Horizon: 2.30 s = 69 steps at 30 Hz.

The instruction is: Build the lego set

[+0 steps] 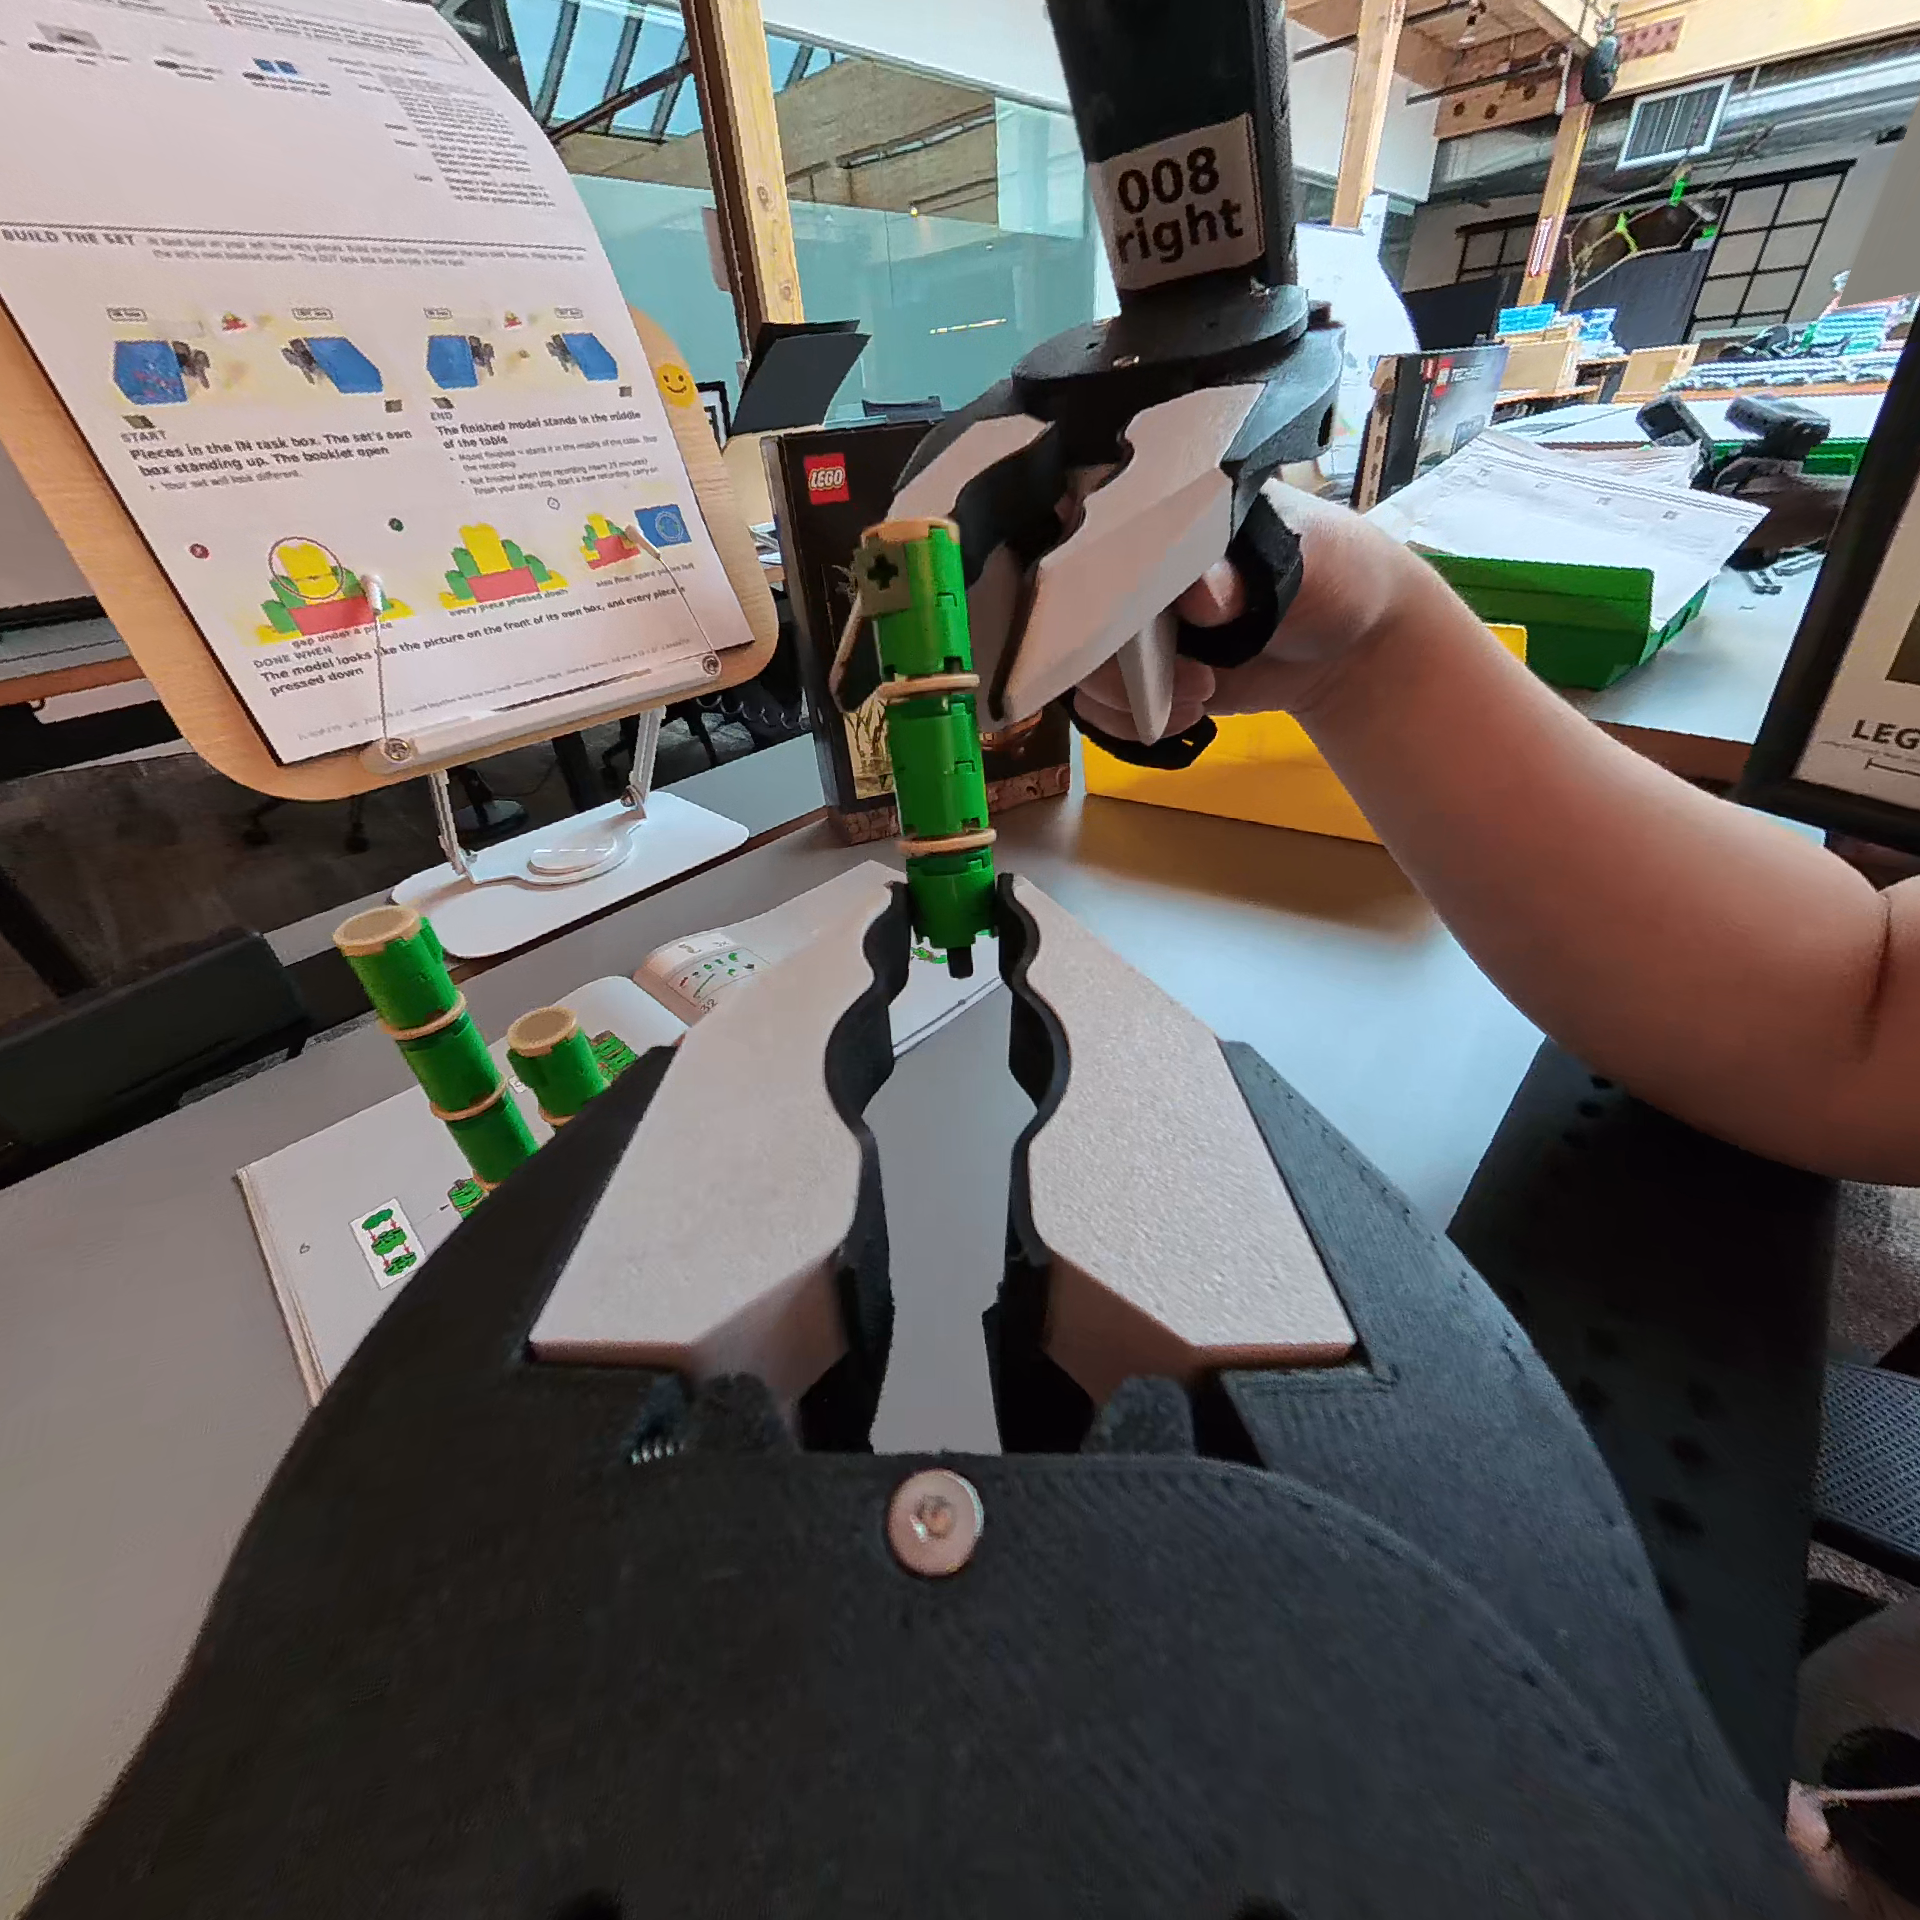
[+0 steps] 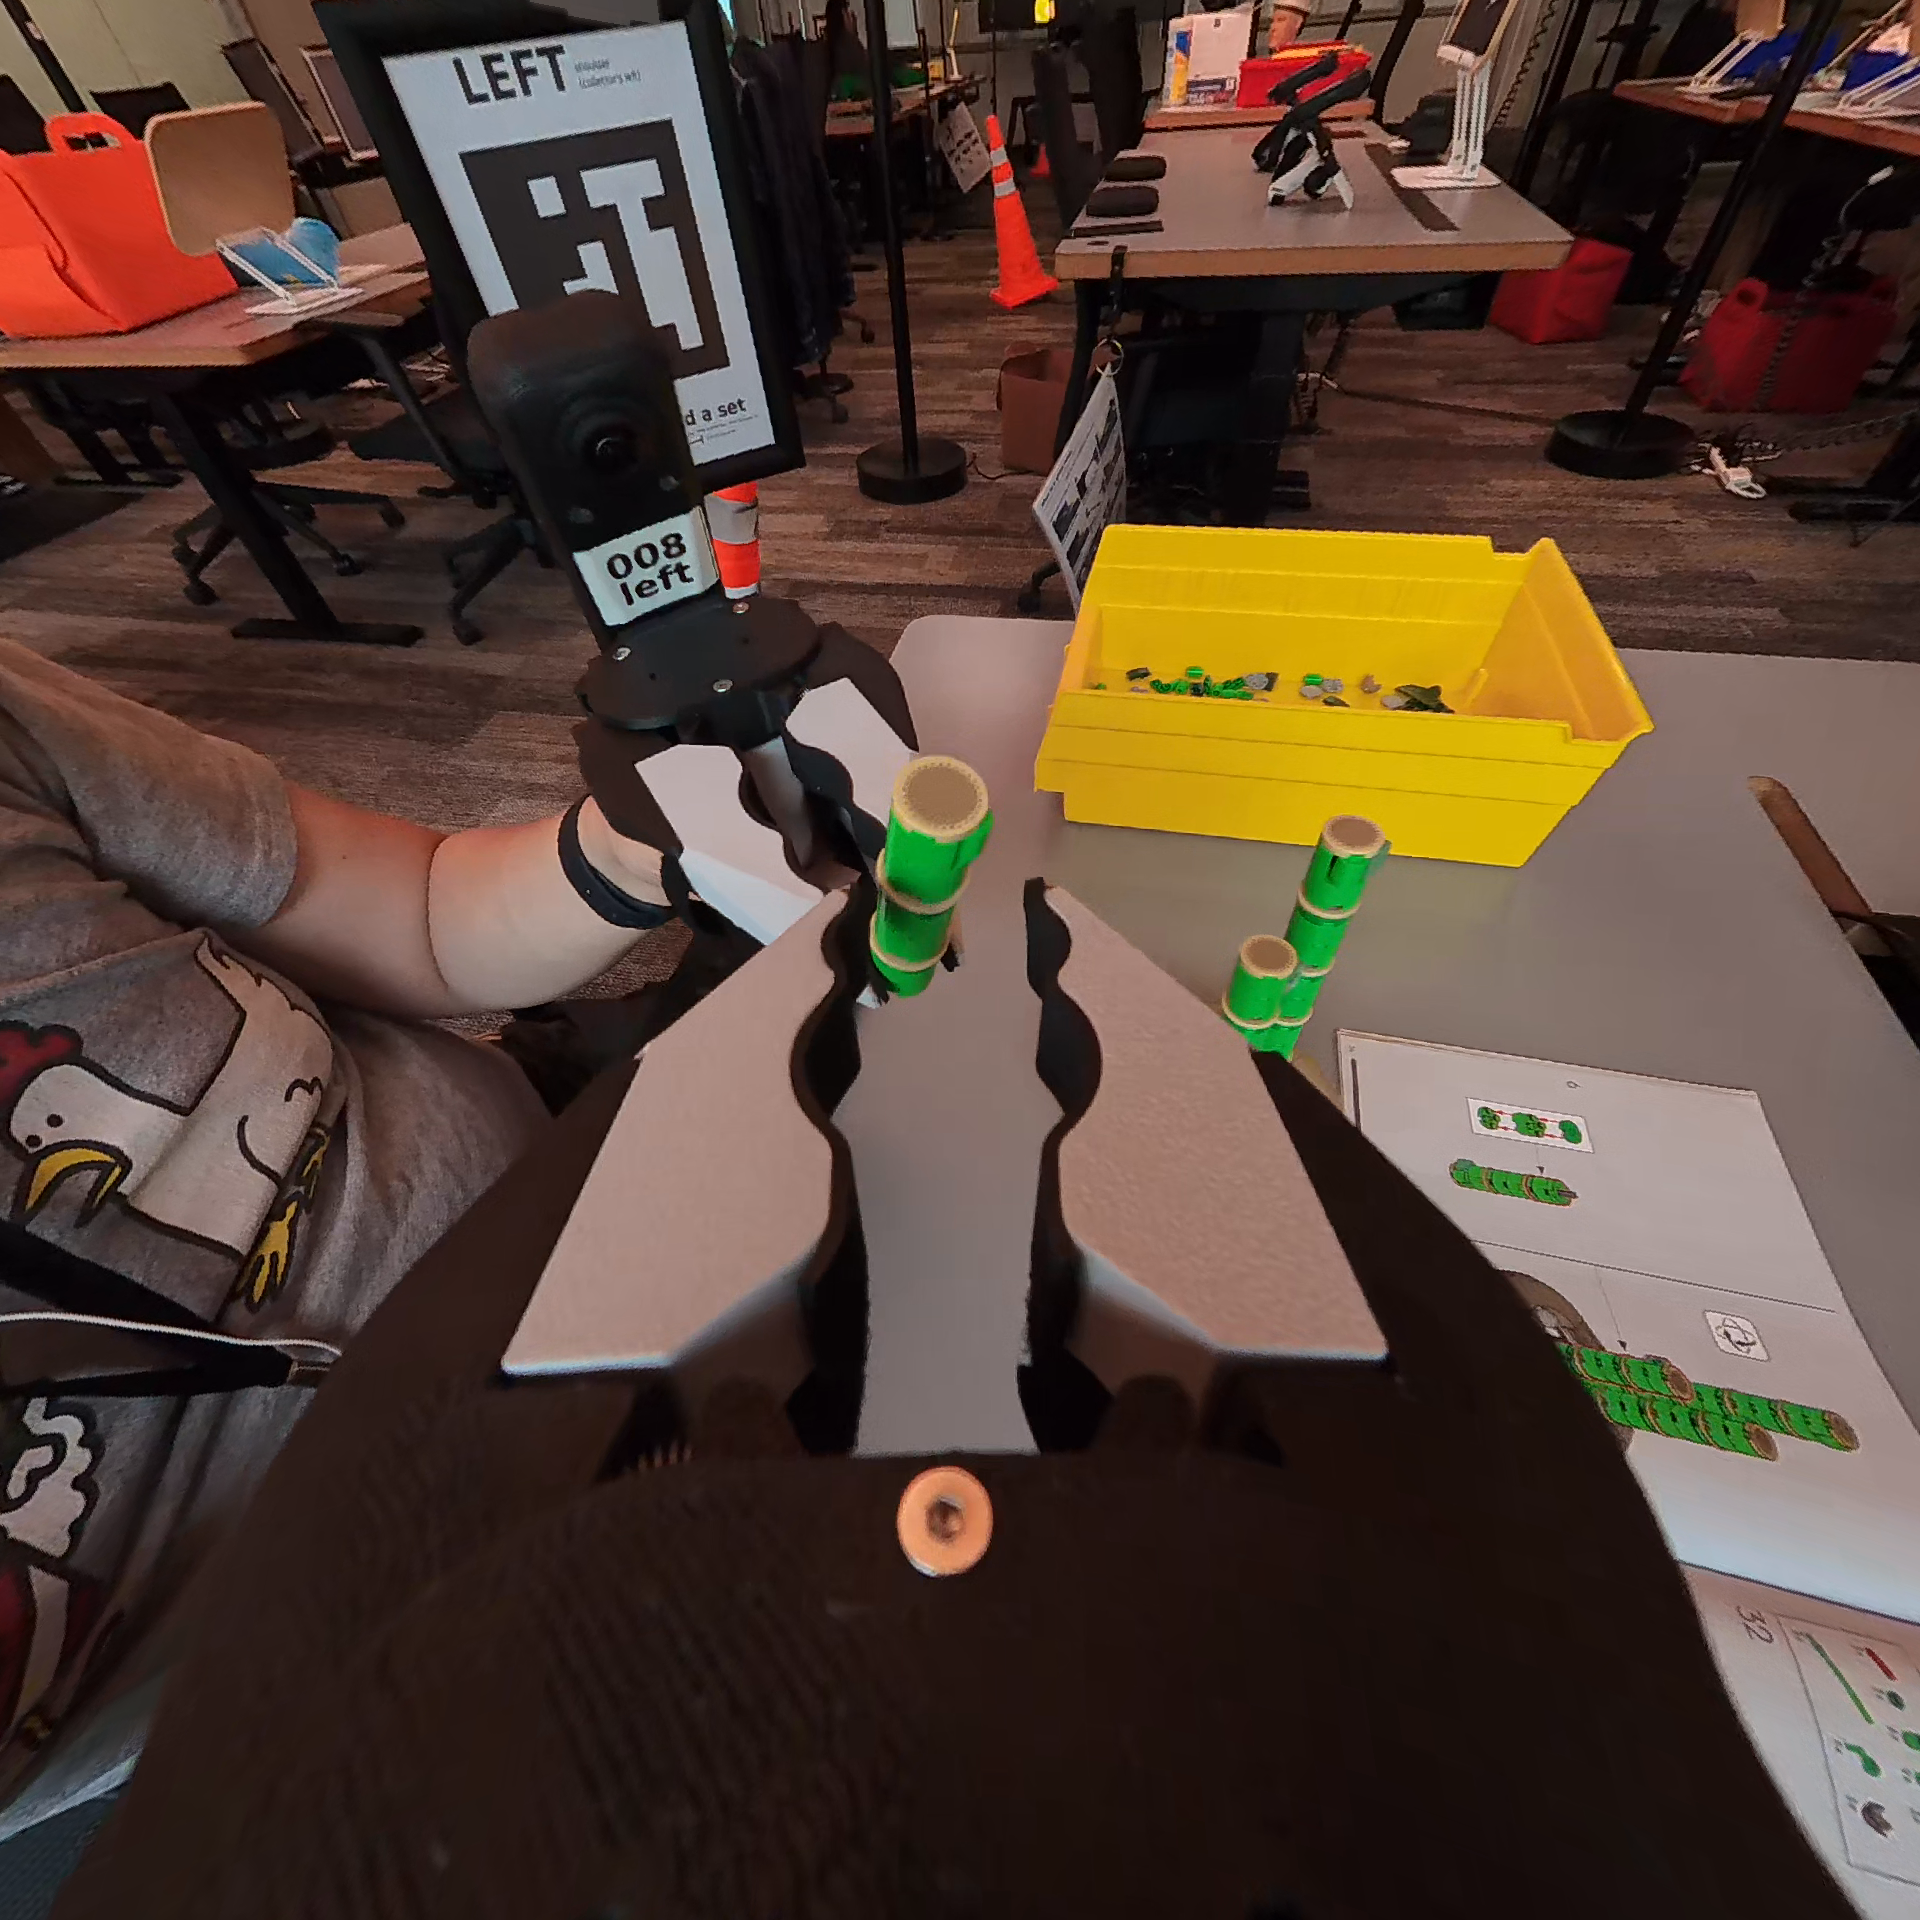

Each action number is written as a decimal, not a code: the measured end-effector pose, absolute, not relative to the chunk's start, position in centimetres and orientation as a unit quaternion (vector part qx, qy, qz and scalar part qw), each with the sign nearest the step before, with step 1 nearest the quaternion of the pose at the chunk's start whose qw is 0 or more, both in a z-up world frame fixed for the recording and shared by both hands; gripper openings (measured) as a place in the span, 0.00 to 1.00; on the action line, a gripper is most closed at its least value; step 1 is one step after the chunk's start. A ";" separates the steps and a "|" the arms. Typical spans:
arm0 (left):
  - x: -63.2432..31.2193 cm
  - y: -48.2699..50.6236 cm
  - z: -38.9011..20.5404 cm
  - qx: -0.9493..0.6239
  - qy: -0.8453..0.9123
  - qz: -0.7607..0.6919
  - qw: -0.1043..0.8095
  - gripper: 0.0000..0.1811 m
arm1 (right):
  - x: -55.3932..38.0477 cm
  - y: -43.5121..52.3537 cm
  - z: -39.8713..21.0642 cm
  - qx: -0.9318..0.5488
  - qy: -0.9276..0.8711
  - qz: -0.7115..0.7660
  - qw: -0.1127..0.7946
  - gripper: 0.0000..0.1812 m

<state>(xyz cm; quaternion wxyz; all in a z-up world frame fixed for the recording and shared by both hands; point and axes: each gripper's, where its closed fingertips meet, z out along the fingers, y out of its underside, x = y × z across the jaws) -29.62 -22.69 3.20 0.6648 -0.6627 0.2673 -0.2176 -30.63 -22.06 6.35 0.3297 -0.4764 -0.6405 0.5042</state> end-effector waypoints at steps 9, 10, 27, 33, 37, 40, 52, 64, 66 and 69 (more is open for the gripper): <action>-29.5 -22.8 3.0 -0.666 0.278 -0.207 0.660 0.08 | -30.5 -22.7 6.2 -0.465 -0.650 0.511 0.316 0.10; -29.5 -22.8 3.0 -0.666 0.279 -0.209 0.660 0.08 | -30.6 -22.7 6.2 -0.464 -0.650 0.511 0.318 0.10; -29.8 -22.6 3.3 -0.655 0.286 -0.167 0.679 0.12 | -30.8 -22.7 6.0 -0.471 -0.650 0.510 0.310 0.09; -29.8 -22.5 3.2 -0.660 0.274 -0.197 0.671 0.16 | -31.0 -22.6 5.7 -0.474 -0.649 0.510 0.307 0.09; -29.9 -22.5 3.4 -0.660 0.276 -0.195 0.671 0.17 | -31.0 -22.5 5.4 -0.476 -0.650 0.511 0.301 0.09; -29.6 -22.4 3.7 -0.663 0.286 -0.190 0.665 0.16 | -31.0 -22.6 5.2 -0.474 -0.654 0.510 0.298 0.09; -29.2 -21.5 3.6 -0.686 0.320 -0.137 0.639 0.09 | -31.0 -22.5 4.7 -0.478 -0.668 0.481 0.307 0.09; -30.2 -21.5 2.9 -0.692 0.304 -0.149 0.637 0.08 | -31.2 -22.0 5.6 -0.479 -0.647 0.497 0.325 0.15; -30.8 -21.3 2.8 -0.691 0.294 -0.140 0.645 0.08 | -30.8 -21.5 5.6 -0.482 -0.647 0.487 0.334 0.15; -32.2 -21.1 2.6 -0.691 0.276 -0.128 0.655 0.08 | -29.7 -20.3 6.2 -0.485 -0.640 0.478 0.356 0.15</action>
